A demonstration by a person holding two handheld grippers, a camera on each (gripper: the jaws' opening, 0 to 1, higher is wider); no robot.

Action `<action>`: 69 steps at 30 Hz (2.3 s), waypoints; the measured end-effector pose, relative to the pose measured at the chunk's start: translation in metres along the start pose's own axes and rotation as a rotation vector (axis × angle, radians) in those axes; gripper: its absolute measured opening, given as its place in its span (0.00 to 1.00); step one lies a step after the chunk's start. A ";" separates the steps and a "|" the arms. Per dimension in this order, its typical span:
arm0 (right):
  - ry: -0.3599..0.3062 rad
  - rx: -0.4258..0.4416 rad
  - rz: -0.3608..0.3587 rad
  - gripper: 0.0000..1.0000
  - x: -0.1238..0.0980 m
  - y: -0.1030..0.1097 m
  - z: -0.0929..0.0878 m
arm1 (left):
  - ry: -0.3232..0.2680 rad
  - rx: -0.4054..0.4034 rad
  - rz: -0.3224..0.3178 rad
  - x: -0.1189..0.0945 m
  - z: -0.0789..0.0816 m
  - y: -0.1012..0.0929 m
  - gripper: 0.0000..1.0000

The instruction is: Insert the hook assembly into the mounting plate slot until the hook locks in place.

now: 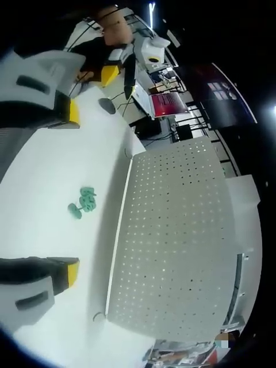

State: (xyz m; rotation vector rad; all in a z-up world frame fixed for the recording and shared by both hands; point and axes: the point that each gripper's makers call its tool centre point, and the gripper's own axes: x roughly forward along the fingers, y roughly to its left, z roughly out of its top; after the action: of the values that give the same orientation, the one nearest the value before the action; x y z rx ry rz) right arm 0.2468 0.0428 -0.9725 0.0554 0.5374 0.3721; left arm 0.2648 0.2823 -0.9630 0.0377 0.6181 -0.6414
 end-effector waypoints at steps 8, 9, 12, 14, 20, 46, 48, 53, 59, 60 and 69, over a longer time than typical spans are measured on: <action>0.003 0.008 -0.006 0.89 -0.003 -0.003 -0.004 | 0.006 0.005 -0.004 0.001 -0.001 -0.004 1.00; 0.007 0.009 -0.005 0.89 -0.004 -0.003 -0.006 | 0.005 0.003 -0.003 0.000 -0.002 -0.004 1.00; 0.009 0.010 -0.002 0.89 -0.004 -0.002 -0.008 | 0.010 0.002 0.000 -0.001 -0.004 -0.004 1.00; 0.009 0.008 -0.002 0.89 -0.004 -0.003 -0.007 | 0.013 0.005 0.003 -0.001 -0.004 -0.003 1.00; 0.004 0.003 -0.001 0.88 -0.005 -0.005 -0.003 | 0.010 0.006 0.006 -0.001 -0.003 -0.003 1.00; 0.092 -0.015 0.089 0.51 0.051 -0.010 -0.025 | 0.056 -0.010 0.014 0.007 -0.014 0.003 1.00; 0.103 -0.030 0.102 0.47 0.059 -0.010 -0.027 | 0.061 -0.010 0.014 0.007 -0.015 0.003 1.00; 0.124 -0.058 0.118 0.39 0.077 -0.015 -0.031 | 0.071 -0.010 0.010 0.009 -0.017 0.003 1.00; 0.161 -0.086 0.138 0.35 0.097 -0.020 -0.035 | 0.084 -0.013 0.017 0.008 -0.021 0.008 1.00; 0.163 -0.090 0.139 0.35 0.100 -0.022 -0.035 | 0.085 -0.015 0.019 0.008 -0.021 0.009 1.00; 0.203 -0.081 0.161 0.29 0.130 -0.022 -0.042 | 0.101 -0.020 0.030 0.008 -0.024 0.013 1.00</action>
State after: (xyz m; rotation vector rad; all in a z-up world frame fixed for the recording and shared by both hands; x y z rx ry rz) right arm 0.3362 0.0668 -1.0752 -0.0182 0.7201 0.5597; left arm 0.2646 0.2940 -0.9892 0.0613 0.7204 -0.6070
